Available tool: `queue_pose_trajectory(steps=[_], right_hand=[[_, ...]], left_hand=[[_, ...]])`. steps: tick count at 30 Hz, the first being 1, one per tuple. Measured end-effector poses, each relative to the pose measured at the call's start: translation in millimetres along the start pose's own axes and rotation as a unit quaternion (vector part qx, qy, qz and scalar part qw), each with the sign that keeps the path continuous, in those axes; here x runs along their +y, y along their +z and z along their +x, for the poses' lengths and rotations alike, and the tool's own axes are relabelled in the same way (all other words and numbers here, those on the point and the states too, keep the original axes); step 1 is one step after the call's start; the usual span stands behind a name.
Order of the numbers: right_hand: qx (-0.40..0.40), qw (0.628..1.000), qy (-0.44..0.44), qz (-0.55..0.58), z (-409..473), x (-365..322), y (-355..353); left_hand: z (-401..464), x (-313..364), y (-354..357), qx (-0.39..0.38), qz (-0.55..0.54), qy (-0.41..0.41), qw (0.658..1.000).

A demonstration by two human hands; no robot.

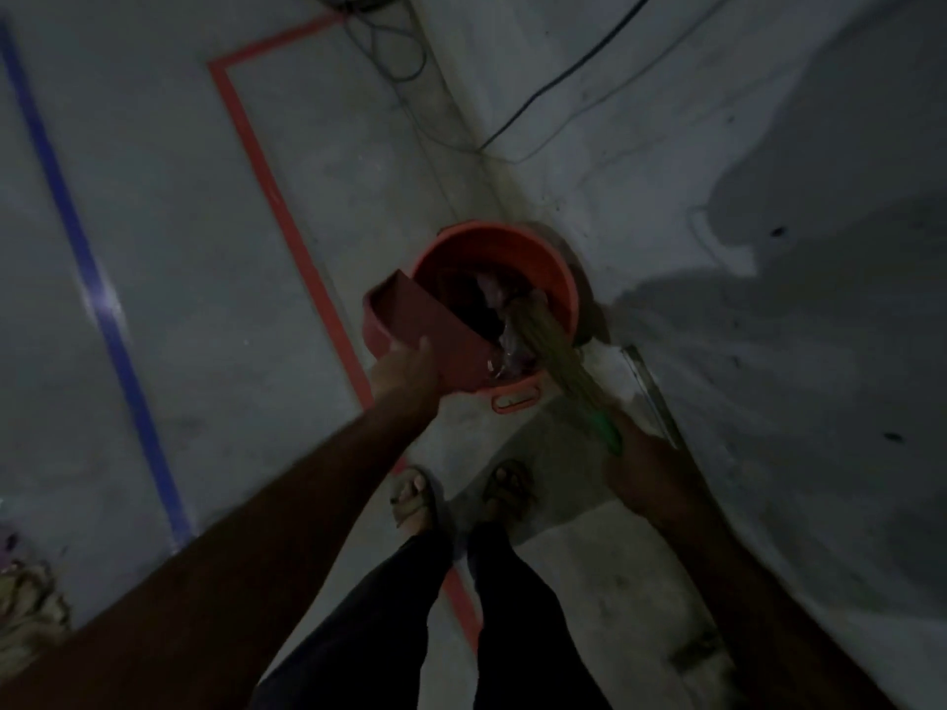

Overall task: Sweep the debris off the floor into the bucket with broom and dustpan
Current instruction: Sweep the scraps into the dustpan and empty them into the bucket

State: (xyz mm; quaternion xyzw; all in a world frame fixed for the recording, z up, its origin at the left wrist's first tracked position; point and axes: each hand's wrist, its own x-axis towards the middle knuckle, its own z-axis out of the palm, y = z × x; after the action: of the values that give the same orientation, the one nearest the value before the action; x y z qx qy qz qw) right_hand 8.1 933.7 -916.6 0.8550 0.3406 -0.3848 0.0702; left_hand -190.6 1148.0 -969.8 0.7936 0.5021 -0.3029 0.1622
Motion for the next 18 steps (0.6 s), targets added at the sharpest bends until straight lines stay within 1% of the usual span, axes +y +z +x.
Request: queue_pose_trajectory(steps=[1,3,6,7,9,11,13,15,18], right_hand=[[0.006,1.0,-0.018,0.024,-14,1,-1],[0.012,0.998,-0.036,0.055,-58,6,-3],[0.053,0.99,-0.086,0.094,-125,8,-11],[0.069,0.988,-0.095,0.102,-144,9,-10],[0.099,0.98,-0.132,0.115,-177,11,-3],[0.091,0.975,-0.146,0.141,-198,5,0],[0.105,0.969,-0.183,0.131,-206,-3,4],[0.121,0.964,-0.222,0.082,-204,-17,8],[0.163,0.937,-0.308,0.009,-197,-32,6]], left_hand=[[-22,-9,-7,-0.019,-0.022,-0.005,1.0],[-60,-28,-10,-0.03,-0.065,-0.018,0.997],[-112,-59,-9,0.007,-0.075,-0.022,0.997],[-128,-68,-10,0.006,-0.092,-0.031,0.995],[-156,-84,-12,0.05,-0.149,-0.042,0.987],[-182,-101,-13,0.093,-0.18,-0.047,0.978],[-202,-115,-14,0.117,-0.2,-0.058,0.971],[-222,-123,-14,0.144,-0.214,-0.075,0.963],[-252,-125,-12,0.19,-0.218,-0.114,0.951]])
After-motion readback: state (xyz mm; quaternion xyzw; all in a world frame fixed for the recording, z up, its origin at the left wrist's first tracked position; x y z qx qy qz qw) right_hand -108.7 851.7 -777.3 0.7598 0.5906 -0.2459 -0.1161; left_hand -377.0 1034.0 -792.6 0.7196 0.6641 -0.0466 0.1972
